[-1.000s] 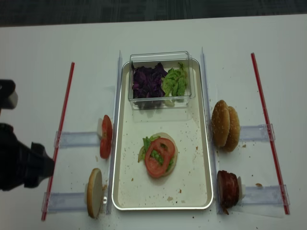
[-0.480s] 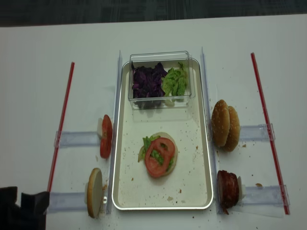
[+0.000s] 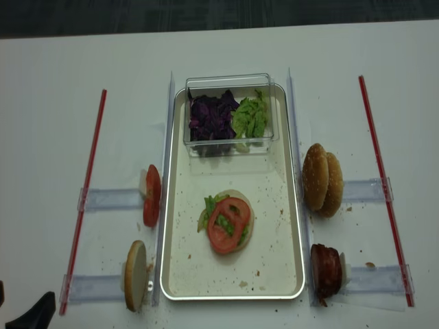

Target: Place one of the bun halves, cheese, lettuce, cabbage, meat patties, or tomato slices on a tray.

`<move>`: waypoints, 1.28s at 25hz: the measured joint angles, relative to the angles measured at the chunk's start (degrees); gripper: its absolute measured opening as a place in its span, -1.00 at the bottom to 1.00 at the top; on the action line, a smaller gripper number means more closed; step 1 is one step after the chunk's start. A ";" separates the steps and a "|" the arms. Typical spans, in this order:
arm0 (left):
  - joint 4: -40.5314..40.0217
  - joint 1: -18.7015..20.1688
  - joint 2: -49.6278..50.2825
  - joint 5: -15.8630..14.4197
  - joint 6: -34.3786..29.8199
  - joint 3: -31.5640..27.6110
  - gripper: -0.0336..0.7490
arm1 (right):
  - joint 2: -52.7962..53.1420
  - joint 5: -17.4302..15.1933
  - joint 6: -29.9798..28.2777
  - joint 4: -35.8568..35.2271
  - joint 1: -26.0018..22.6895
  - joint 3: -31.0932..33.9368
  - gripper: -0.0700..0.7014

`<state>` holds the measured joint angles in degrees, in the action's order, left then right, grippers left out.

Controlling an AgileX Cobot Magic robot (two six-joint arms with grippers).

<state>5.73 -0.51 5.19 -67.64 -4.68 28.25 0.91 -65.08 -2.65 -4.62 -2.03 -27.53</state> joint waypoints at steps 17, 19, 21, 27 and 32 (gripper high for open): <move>-0.84 0.00 -3.38 -0.11 0.04 -0.03 0.30 | 0.00 0.00 0.00 0.00 0.00 0.00 0.94; -0.84 0.00 -3.38 -0.11 0.04 -0.03 0.30 | 0.00 0.00 0.00 0.00 0.00 0.00 0.94; -0.84 0.00 -3.38 -0.11 0.04 -0.03 0.30 | 0.00 0.00 0.00 0.00 0.00 0.00 0.94; -0.84 0.00 -3.38 -0.11 0.04 -0.03 0.30 | 0.00 0.00 0.00 0.00 0.00 0.00 0.94; -0.84 0.00 -3.38 -0.11 0.04 -0.03 0.30 | 0.00 0.00 0.00 0.00 0.00 0.00 0.94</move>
<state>4.89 -0.51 1.82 -67.76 -4.64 28.22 0.91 -65.08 -2.65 -4.62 -2.03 -27.53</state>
